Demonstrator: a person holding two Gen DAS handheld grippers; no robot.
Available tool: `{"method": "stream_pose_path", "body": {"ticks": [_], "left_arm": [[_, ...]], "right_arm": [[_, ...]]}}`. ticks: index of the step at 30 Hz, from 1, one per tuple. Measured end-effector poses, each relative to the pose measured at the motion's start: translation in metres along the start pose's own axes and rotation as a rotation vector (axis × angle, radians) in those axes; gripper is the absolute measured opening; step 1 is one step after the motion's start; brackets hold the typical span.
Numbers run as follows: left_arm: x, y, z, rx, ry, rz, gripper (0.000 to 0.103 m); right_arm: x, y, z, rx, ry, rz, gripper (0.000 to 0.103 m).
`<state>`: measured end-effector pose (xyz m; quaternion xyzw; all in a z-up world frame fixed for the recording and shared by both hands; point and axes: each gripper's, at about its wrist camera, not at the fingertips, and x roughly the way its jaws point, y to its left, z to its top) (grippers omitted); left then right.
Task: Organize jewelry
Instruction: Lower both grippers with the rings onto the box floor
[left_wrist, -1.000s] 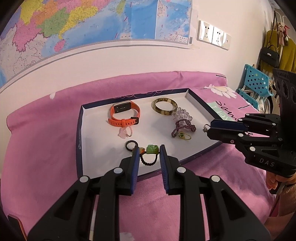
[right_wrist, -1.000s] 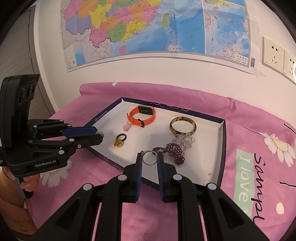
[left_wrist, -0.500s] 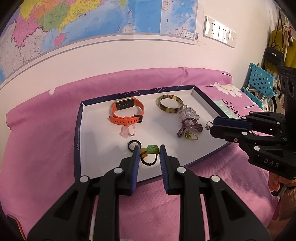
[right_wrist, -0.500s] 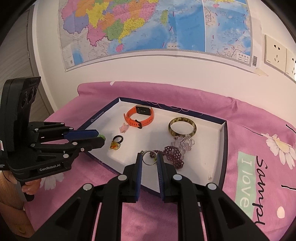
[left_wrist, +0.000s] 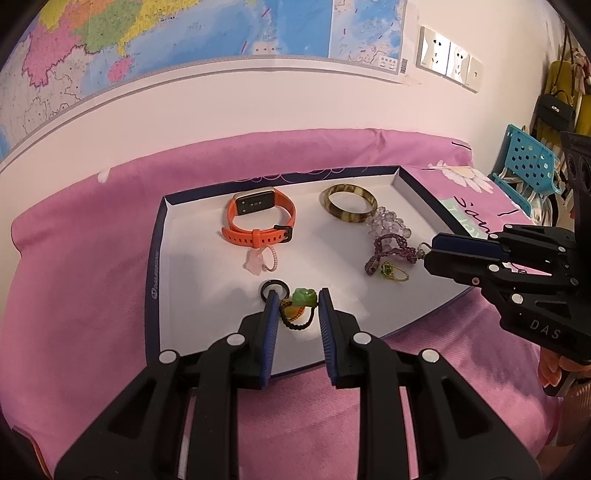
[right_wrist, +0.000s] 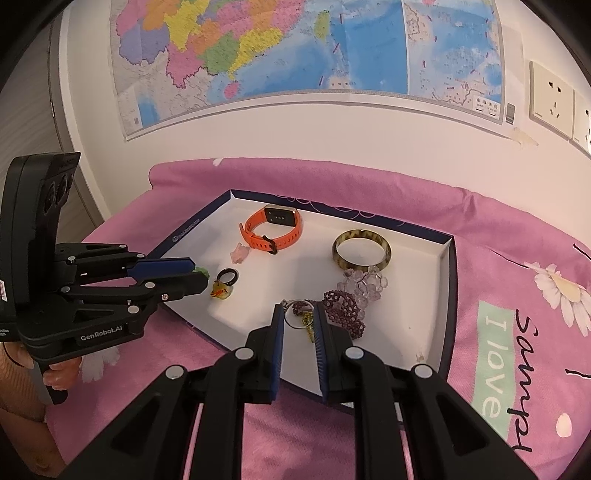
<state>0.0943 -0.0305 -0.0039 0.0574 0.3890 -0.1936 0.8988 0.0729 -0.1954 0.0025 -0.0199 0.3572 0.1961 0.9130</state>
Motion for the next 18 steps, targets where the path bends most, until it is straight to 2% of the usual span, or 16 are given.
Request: {"method": "stream_pose_path", "body": {"ticks": [18], "left_arm": [[0.012, 0.001, 0.000, -0.014, 0.024, 0.012, 0.022]], "right_arm": [[0.009, -0.002, -0.002, 0.011, 0.023, -0.001, 0.014]]}}
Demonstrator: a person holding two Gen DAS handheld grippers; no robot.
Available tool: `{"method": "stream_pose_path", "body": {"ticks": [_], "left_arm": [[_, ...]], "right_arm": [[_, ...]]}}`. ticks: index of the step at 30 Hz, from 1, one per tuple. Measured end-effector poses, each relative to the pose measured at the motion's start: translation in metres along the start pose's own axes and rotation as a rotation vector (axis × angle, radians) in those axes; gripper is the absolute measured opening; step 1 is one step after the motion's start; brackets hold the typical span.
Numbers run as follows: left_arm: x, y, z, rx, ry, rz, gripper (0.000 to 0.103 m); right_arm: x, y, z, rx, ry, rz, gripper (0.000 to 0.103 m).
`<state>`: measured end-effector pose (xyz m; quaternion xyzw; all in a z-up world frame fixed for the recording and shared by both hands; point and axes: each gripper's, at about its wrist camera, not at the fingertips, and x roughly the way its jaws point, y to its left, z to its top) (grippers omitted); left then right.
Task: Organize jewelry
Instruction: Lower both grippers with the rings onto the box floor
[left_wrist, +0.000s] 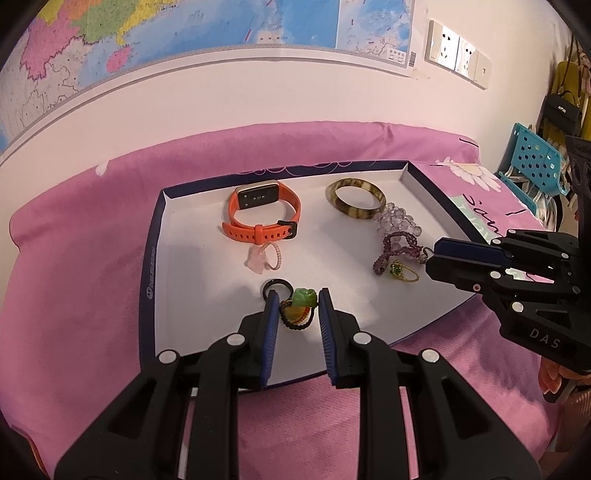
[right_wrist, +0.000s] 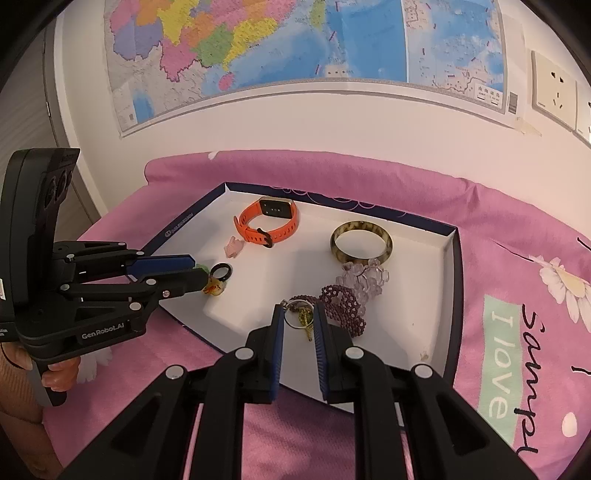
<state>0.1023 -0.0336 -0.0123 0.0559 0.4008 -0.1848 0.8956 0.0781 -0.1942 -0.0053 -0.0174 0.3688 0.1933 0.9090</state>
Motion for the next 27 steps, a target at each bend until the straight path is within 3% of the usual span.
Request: {"method": "stream_pose_path", "body": {"ticks": [27], "left_arm": [[0.015, 0.000, 0.000, -0.004, 0.038, 0.021, 0.023]], "right_arm": [[0.017, -0.005, 0.000, 0.018, 0.047, 0.004, 0.014]]}}
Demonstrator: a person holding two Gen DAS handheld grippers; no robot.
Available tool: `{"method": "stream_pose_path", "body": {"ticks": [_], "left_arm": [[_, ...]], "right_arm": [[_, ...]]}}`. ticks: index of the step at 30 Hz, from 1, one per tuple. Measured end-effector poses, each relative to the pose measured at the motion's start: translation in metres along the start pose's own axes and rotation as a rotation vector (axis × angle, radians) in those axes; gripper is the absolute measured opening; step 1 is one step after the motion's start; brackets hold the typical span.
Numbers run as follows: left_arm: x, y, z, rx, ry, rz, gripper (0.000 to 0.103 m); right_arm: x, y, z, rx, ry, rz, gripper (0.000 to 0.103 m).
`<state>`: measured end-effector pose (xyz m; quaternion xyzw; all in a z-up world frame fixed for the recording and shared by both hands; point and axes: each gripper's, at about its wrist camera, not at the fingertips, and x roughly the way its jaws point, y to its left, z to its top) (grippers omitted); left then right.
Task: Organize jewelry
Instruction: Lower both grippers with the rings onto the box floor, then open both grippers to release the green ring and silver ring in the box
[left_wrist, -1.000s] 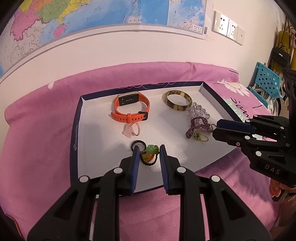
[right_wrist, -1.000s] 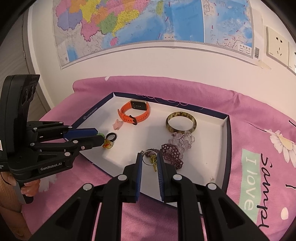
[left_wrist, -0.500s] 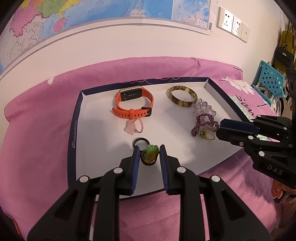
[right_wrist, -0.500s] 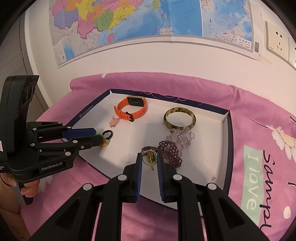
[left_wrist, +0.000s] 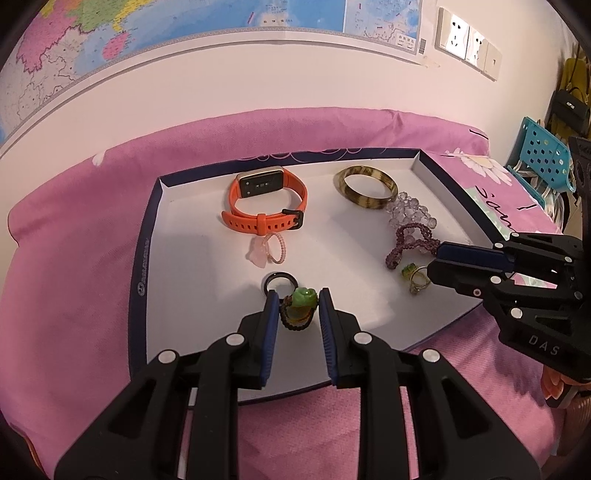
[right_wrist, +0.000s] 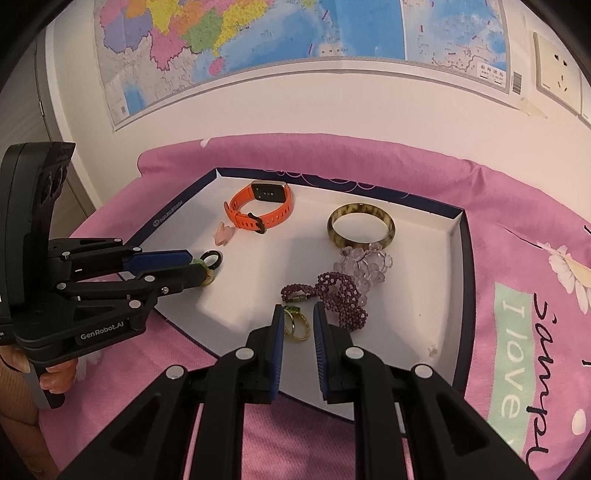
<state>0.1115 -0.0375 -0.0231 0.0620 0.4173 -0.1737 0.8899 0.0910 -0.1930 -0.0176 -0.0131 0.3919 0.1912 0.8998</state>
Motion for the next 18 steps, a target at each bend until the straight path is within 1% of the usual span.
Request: {"method": "stream_pose_path", "body": {"ticks": [9, 15, 16, 17, 18], "left_arm": [[0.0073, 0.0009, -0.0021, -0.003, 0.020, 0.005, 0.023], [0.0073, 0.0010, -0.0029, -0.007, 0.019, 0.012, 0.024], [0.0070, 0.0008, -0.0028, -0.008, 0.018, 0.012, 0.025], [0.0061, 0.0007, -0.0028, -0.008, 0.016, 0.011, 0.030], [0.0055, 0.0004, -0.0027, -0.008, 0.013, 0.012, 0.033]], "right_arm": [[0.0029, -0.0011, -0.0009, 0.003, 0.010, 0.001, 0.014], [0.0016, -0.0022, -0.0012, 0.010, 0.008, 0.001, 0.015], [0.0016, -0.0022, -0.0012, 0.011, 0.007, 0.000, 0.015], [0.0009, -0.0022, -0.0013, 0.012, 0.005, -0.001, 0.015], [0.0003, -0.0022, -0.0015, 0.013, 0.003, -0.001, 0.015]]}}
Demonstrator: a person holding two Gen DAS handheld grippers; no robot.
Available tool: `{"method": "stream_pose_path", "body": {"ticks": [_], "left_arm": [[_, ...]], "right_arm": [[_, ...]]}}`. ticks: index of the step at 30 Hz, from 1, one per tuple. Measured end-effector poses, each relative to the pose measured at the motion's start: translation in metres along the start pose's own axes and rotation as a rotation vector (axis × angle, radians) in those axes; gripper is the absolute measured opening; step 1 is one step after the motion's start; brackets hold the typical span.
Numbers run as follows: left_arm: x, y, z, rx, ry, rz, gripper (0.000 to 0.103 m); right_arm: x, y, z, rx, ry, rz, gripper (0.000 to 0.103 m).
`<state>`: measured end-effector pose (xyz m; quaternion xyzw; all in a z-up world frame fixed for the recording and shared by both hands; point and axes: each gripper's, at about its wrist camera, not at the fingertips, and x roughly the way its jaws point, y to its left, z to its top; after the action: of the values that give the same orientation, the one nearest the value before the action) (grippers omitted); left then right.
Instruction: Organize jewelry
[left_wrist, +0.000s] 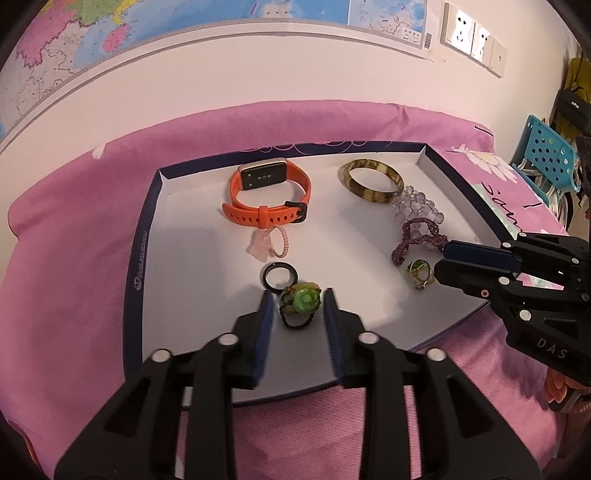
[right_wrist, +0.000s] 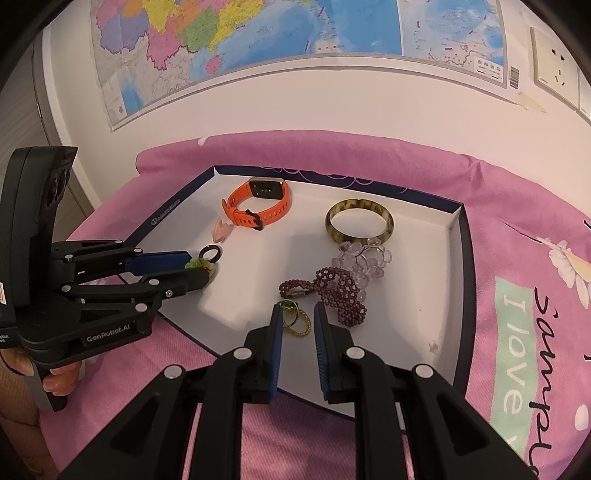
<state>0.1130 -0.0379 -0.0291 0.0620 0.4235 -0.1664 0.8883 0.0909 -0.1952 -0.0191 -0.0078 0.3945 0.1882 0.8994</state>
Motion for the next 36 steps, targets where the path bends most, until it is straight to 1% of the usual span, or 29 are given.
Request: {"method": "stream_pose_path", "body": {"ticks": [1, 3, 5, 6, 8, 9, 10, 11, 12, 14, 16, 17, 18, 20, 21, 22, 25, 26, 27, 29, 30, 32, 36], "left_arm": [[-0.001, -0.001, 0.000, 0.002, -0.005, 0.004, 0.037], [-0.003, -0.002, -0.001, 0.009, -0.011, 0.006, 0.040], [-0.006, -0.003, -0.001, 0.012, -0.022, 0.009, 0.048], [-0.007, -0.003, -0.001, 0.013, -0.025, 0.010, 0.049], [-0.010, -0.003, -0.001, 0.011, -0.034, 0.016, 0.057], [-0.013, -0.003, -0.002, 0.010, -0.041, 0.019, 0.058], [-0.014, -0.002, -0.002, 0.009, -0.047, 0.022, 0.061], [-0.017, -0.002, -0.002, 0.007, -0.054, 0.026, 0.066], [-0.018, -0.001, -0.002, 0.006, -0.059, 0.026, 0.067], [-0.022, -0.001, -0.002, 0.001, -0.070, 0.031, 0.074], [-0.025, 0.000, -0.003, 0.000, -0.079, 0.038, 0.077], [-0.027, 0.001, -0.003, -0.001, -0.085, 0.043, 0.082], [-0.030, 0.001, -0.003, -0.004, -0.094, 0.048, 0.084], [-0.035, 0.002, -0.005, -0.009, -0.107, 0.057, 0.092], [-0.037, 0.002, -0.006, -0.013, -0.116, 0.066, 0.095], [-0.040, 0.003, -0.007, -0.018, -0.125, 0.069, 0.098], [-0.045, 0.006, -0.010, -0.030, -0.130, 0.075, 0.098], [-0.046, 0.007, -0.011, -0.038, -0.129, 0.075, 0.098], [-0.047, 0.007, -0.013, -0.043, -0.131, 0.077, 0.098], [-0.050, 0.009, -0.017, -0.055, -0.136, 0.082, 0.098], [-0.052, 0.010, -0.019, -0.061, -0.138, 0.088, 0.098], [-0.057, 0.011, -0.024, -0.072, -0.149, 0.109, 0.098], [-0.066, 0.010, -0.035, -0.088, -0.146, 0.152, 0.098]], "right_arm": [[0.000, 0.000, 0.000, 0.001, -0.001, -0.001, 0.016], [-0.001, -0.001, -0.001, 0.006, -0.003, -0.002, 0.017], [-0.002, -0.001, -0.001, 0.008, -0.007, -0.005, 0.024], [-0.003, -0.001, -0.002, 0.009, -0.008, -0.006, 0.025], [-0.004, -0.002, -0.003, 0.011, -0.011, -0.006, 0.026], [-0.005, -0.002, -0.003, 0.011, -0.012, -0.007, 0.027], [-0.006, -0.002, -0.003, 0.012, -0.014, -0.007, 0.027], [-0.007, -0.002, -0.004, 0.014, -0.016, -0.009, 0.031], [-0.007, -0.003, -0.004, 0.015, -0.018, -0.009, 0.035], [-0.009, -0.003, -0.005, 0.020, -0.025, -0.013, 0.037], [-0.010, -0.005, -0.006, 0.025, -0.026, -0.013, 0.039], [-0.011, -0.005, -0.006, 0.027, -0.029, -0.015, 0.042], [-0.012, -0.005, -0.007, 0.028, -0.033, -0.016, 0.045], [-0.015, -0.005, -0.008, 0.033, -0.040, -0.020, 0.050], [-0.016, -0.005, -0.009, 0.036, -0.044, -0.022, 0.055], [-0.017, -0.006, -0.009, 0.041, -0.049, -0.023, 0.056], [-0.022, -0.007, -0.011, 0.050, -0.058, -0.027, 0.062], [-0.024, -0.006, -0.013, 0.052, -0.062, -0.027, 0.067], [-0.026, -0.006, -0.014, 0.055, -0.067, -0.031, 0.074], [-0.030, -0.005, -0.015, 0.057, -0.083, -0.046, 0.082], [-0.032, -0.004, -0.016, 0.057, -0.093, -0.049, 0.084], [-0.037, -0.001, -0.020, 0.058, -0.103, -0.056, 0.096], [-0.047, 0.006, -0.027, 0.058, -0.122, -0.075, 0.096]]}}
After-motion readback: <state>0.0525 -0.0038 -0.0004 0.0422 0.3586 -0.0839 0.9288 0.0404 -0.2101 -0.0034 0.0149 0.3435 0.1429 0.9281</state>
